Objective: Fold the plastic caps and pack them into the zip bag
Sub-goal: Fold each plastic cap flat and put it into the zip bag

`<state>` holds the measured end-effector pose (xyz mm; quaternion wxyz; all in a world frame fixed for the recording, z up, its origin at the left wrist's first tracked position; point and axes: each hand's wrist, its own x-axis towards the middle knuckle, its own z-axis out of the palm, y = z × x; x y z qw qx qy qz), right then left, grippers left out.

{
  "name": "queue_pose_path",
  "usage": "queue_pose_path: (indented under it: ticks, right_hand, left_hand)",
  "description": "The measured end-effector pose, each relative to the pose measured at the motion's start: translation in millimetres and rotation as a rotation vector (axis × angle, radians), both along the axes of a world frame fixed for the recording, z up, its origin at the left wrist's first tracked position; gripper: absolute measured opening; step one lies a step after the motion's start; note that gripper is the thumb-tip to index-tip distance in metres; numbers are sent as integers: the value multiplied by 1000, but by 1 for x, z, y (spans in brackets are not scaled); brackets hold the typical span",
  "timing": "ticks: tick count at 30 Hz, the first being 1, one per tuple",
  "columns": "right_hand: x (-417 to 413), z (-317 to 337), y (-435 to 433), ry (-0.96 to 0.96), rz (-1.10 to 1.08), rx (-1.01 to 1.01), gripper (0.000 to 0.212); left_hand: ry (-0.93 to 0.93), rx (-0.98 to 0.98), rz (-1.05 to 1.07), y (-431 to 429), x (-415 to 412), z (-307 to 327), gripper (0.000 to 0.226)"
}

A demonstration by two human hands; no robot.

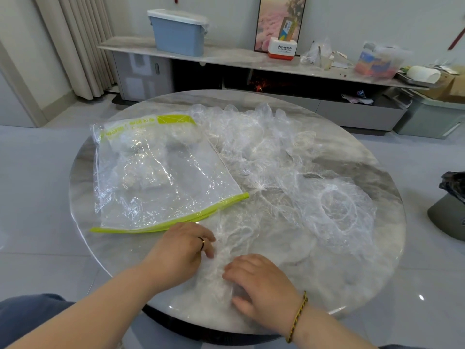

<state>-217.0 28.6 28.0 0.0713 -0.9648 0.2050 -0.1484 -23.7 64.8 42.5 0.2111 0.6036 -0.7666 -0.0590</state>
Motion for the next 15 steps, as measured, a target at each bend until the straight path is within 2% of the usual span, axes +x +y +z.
queue_pose_path:
  ticks: [2, 4, 6, 8, 9, 11, 12, 13, 15]
  right_hand:
    - [0, 0, -6, -43, -33, 49, 23]
    - [-1, 4, -5, -115, -146, 212, 24]
    - [-3, 9, -5, -241, -315, 465, 23]
    - [-3, 13, -5, -291, -436, 694, 18]
    - [-4, 12, -8, -319, -486, 735, 24]
    - [-3, 11, -13, -343, -592, 775, 29]
    - [-1, 12, -14, -346, -642, 791, 29]
    - [1, 11, -16, -349, -681, 812, 28]
    - [4, 11, -17, -308, -742, 817, 27]
  left_hand:
    - [-14, 25, -101, 1, 2, 5, 39]
    - [3, 137, -150, 2, 5, 11, 49]
    - [32, 122, -124, 6, 9, 3, 72]
    - [34, 120, -150, 6, 5, 8, 75]
    - [16, 77, -143, 6, 2, 10, 77]
    - [0, 139, -33, 6, -3, 8, 88]
    - [29, 175, 22, 4, -8, 4, 84]
    - [114, 182, 77, 1, -11, 1, 69]
    - [219, 210, 182, 0, -16, -1, 20]
